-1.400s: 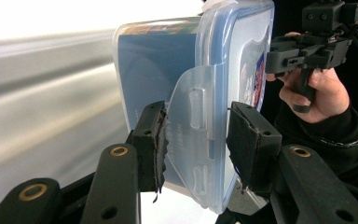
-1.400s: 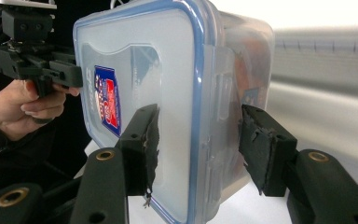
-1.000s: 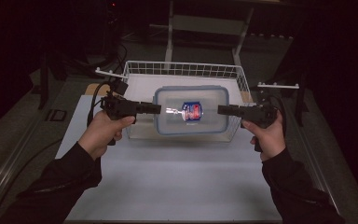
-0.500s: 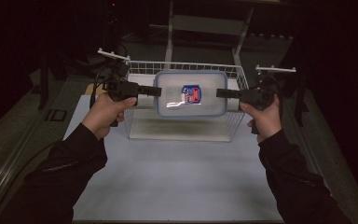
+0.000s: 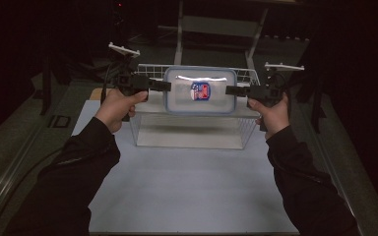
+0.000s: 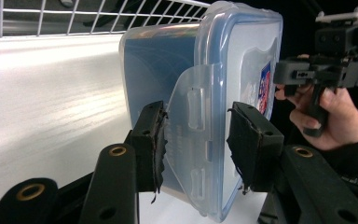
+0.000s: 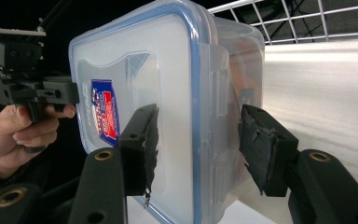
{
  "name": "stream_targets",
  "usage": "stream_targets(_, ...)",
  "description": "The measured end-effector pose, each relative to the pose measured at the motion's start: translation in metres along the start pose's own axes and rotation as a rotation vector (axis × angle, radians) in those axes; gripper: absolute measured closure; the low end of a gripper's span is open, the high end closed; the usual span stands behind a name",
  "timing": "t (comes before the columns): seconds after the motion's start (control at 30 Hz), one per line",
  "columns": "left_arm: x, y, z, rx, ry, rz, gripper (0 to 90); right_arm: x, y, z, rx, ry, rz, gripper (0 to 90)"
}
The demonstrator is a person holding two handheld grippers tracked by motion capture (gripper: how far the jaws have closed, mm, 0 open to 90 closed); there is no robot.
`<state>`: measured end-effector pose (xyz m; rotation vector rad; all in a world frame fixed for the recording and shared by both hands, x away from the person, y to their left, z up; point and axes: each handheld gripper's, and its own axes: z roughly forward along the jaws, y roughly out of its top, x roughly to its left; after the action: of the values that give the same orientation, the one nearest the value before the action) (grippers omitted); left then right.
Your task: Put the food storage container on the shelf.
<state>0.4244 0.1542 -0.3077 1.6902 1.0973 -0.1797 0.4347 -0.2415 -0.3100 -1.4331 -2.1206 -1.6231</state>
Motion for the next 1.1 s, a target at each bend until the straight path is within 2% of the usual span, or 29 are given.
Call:
stream_targets(0.27, 0.009, 0.004, 0.002, -0.029, -0.003, -0.026, 55.7, 0.0, 0.006, 0.005, 0.001, -0.02, 0.011, 46.7)
stream_targets(0.4, 0.01, 0.005, 0.008, -0.051, 0.024, -0.018, 53.2, 0.003, 0.008, 0.011, 0.004, -0.059, 0.015, 42.4)
stream_targets(0.57, 0.016, 0.006, 0.013, -0.072, 0.025, -0.039, 51.1, 0.003, 0.009, 0.016, -0.004, -0.084, 0.033, 39.9)
stream_targets(0.73, 0.02, 0.011, 0.019, -0.1, 0.078, -0.043, 49.5, -0.001, 0.011, 0.024, -0.009, -0.099, 0.065, 34.7)
stream_targets(0.77, 0.021, 0.011, 0.02, -0.098, 0.074, -0.044, 50.0, -0.002, 0.012, 0.026, -0.003, -0.103, 0.072, 33.6)
stream_targets(0.8, 0.021, 0.012, 0.022, -0.088, 0.092, -0.044, 54.3, -0.003, 0.013, 0.027, -0.005, -0.114, 0.069, 32.3)
stream_targets(0.83, 0.022, 0.011, 0.025, -0.08, 0.093, -0.042, 55.5, -0.005, 0.013, 0.028, -0.003, -0.131, 0.071, 32.2)
stream_targets(0.97, 0.024, 0.009, 0.027, -0.098, 0.086, -0.05, 50.4, -0.01, 0.016, 0.028, -0.017, -0.136, 0.064, 35.5)
stream_targets(1.1, 0.02, 0.007, 0.024, -0.108, 0.086, -0.023, 45.9, -0.007, 0.016, 0.027, -0.018, -0.156, 0.029, 35.4)
